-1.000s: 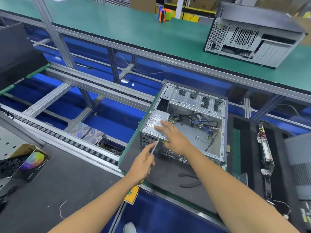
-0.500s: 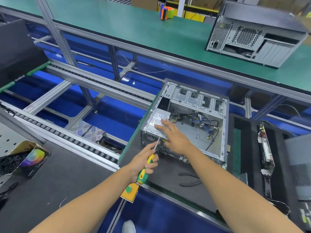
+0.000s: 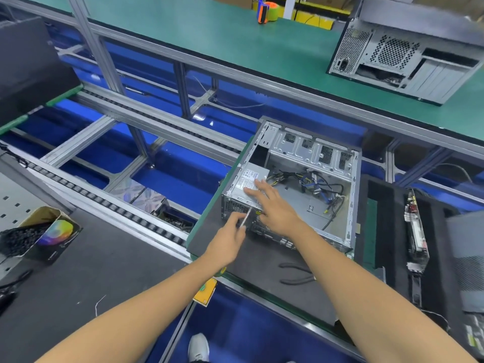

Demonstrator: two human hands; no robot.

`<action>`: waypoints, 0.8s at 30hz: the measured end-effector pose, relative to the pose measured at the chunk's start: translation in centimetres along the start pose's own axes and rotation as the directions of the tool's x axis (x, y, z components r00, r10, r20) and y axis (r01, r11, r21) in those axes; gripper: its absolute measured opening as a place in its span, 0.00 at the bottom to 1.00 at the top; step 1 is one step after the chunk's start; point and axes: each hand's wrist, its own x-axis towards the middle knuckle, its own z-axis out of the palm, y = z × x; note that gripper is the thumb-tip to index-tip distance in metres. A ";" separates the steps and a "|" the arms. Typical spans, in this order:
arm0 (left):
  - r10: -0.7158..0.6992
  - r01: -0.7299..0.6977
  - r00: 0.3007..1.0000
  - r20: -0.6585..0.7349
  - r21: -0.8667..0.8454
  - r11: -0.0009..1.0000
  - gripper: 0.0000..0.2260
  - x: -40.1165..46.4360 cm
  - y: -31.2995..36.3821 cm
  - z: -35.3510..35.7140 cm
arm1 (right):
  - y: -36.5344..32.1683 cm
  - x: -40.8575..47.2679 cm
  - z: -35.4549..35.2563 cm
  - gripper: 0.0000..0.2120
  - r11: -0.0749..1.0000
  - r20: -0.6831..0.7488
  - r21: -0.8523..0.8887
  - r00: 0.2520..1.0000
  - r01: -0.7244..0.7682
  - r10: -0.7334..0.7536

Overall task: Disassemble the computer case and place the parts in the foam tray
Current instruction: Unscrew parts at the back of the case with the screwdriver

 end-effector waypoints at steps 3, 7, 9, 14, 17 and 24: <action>-0.159 0.231 0.967 0.198 -0.425 0.875 0.04 0.0 0.7 0.2 | 0.1 0.1 0.1 0.43 1.000 -0.008 0.003 1.000 0.002 -0.002; -0.213 0.485 0.870 0.444 -0.701 0.523 0.11 0.2 1.1 -0.9 | 0.1 0.1 0.2 0.43 1.000 -0.010 0.000 1.000 0.006 -0.006; -0.198 0.476 0.874 0.444 -0.701 0.531 0.12 0.2 1.0 -1.0 | 0.1 0.2 0.1 0.43 1.000 -0.009 0.002 1.000 0.002 -0.002; -0.075 0.071 0.997 0.036 0.103 0.992 0.08 -0.1 0.9 -0.4 | 0.0 0.0 0.0 0.43 1.000 -0.009 -0.016 1.000 -0.002 0.002; 0.076 -0.029 0.993 -0.086 0.450 0.893 0.08 -0.2 0.2 -0.5 | -0.1 0.1 0.0 0.43 1.000 -0.006 -0.020 1.000 -0.006 0.006; -0.305 0.450 0.892 0.333 -0.602 0.659 0.11 0.2 2.2 -0.6 | -0.3 -0.1 -0.1 0.42 1.000 -0.004 -0.017 1.000 -0.021 0.021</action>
